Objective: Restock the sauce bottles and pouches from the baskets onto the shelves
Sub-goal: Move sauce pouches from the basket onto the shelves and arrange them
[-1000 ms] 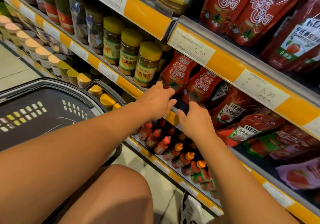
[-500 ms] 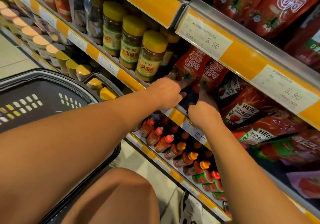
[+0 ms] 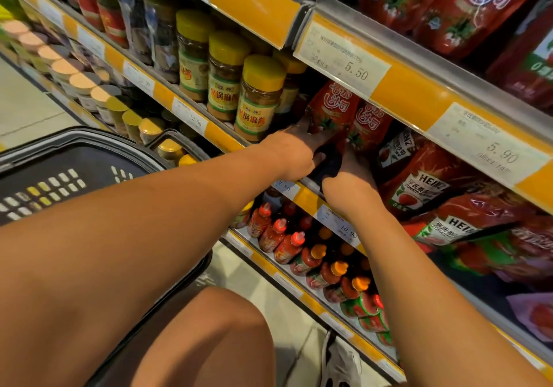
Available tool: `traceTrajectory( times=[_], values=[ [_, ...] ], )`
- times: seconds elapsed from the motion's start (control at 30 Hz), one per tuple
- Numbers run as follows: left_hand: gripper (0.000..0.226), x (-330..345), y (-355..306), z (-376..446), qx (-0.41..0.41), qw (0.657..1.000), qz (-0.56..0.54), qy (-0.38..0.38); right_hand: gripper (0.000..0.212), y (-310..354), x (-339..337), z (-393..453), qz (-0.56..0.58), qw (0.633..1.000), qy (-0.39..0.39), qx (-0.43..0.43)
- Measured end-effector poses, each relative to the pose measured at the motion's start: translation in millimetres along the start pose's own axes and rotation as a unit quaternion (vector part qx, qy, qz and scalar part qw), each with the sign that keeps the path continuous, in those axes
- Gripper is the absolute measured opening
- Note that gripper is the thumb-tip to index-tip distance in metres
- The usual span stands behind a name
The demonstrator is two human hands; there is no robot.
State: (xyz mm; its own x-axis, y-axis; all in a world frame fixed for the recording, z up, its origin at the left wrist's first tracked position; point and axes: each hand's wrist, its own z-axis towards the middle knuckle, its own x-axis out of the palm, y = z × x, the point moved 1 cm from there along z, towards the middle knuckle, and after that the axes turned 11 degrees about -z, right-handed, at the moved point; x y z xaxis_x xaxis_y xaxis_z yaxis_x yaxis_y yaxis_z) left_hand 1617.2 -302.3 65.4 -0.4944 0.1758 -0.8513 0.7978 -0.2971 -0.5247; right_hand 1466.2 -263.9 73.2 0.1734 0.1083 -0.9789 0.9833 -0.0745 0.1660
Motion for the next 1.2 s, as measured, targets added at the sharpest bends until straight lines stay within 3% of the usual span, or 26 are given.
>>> traceTrajectory(
  times=[0.23, 0.43, 0.6, 0.73, 0.8, 0.97, 1.1, 1.2],
  values=[
    [0.058, -15.6, -3.4, -50.2, 0.038, 0.998, -0.035, -0.046, 0.058, 6.8, -1.5, -17.9, -0.034, 0.999, -0.002, -0.024],
    [0.054, -31.6, 23.1, -158.5, 0.019, 0.985, -0.116, -0.129, 0.06, 41.7, -11.2, -68.7, 0.004, 0.987, -0.078, -0.138],
    [0.041, -50.9, 72.8, -271.8, -0.09, 0.964, -0.158, -0.196, 0.043, 86.8, -15.8, -116.1, 0.046, 0.954, -0.089, -0.281],
    [0.039, -46.1, 127.2, -362.6, -0.211, 0.935, -0.157, -0.24, 0.048, 138.2, -4.9, -149.6, 0.024, 0.935, -0.03, -0.352],
    [0.041, -36.8, 159.1, -402.3, -0.297, 0.905, -0.163, -0.256, 0.055, 166.7, 7.9, -161.8, 0.007, 0.924, 0.014, -0.382],
    [0.051, 3.9, 231.6, -471.7, -0.511, 0.789, -0.232, -0.252, 0.068, 241.8, 62.3, -179.9, -0.036, 0.909, 0.135, -0.393],
    [0.035, 38.0, 268.6, -489.3, -0.597, 0.704, -0.305, -0.234, 0.072, 283.9, 121.9, -185.5, -0.082, 0.891, 0.245, -0.373],
    [0.032, 57.1, 287.8, -483.2, -0.627, 0.671, -0.343, -0.199, 0.071, 289.5, 162.7, -183.2, -0.141, 0.876, 0.317, -0.336]
  ],
)
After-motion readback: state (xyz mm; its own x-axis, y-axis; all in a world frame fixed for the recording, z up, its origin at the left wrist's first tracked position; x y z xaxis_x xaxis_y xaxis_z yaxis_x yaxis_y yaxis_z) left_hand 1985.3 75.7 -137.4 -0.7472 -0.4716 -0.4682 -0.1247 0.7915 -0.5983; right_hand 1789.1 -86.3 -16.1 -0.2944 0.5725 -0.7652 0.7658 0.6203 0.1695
